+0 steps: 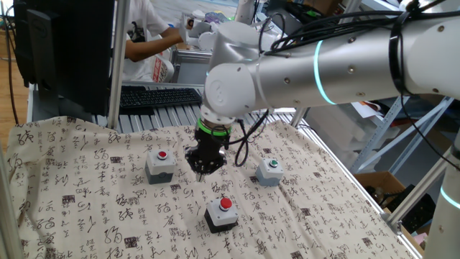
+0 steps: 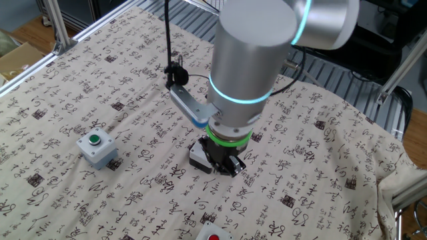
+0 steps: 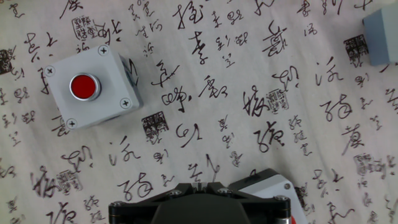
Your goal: Press three buttons from left to right in sequence
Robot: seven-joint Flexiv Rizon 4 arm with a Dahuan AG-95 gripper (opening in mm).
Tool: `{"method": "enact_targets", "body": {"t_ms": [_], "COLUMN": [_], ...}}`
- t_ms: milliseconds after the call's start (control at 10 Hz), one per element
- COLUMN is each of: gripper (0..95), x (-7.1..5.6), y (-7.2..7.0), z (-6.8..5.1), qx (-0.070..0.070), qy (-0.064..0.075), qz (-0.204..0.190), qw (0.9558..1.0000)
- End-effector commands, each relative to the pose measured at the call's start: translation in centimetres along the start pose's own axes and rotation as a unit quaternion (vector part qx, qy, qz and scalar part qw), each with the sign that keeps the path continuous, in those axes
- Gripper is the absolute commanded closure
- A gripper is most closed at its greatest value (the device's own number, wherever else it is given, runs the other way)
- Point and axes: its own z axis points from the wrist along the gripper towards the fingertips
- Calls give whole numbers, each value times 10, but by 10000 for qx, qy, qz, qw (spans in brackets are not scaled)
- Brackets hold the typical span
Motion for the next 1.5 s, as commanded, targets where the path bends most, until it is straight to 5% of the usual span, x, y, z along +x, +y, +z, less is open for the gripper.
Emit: {"method": "enact_targets", "body": {"t_ms": [100, 900, 1500], "gripper": [950, 950, 950], "x": [0, -2, -15], "y": [0, 1, 11], "z": [0, 1, -10], "qx": [-82, -191, -203], "qy": [3, 21, 81], "qz": [36, 55, 12], "qw": [10000, 9998, 9998]}}
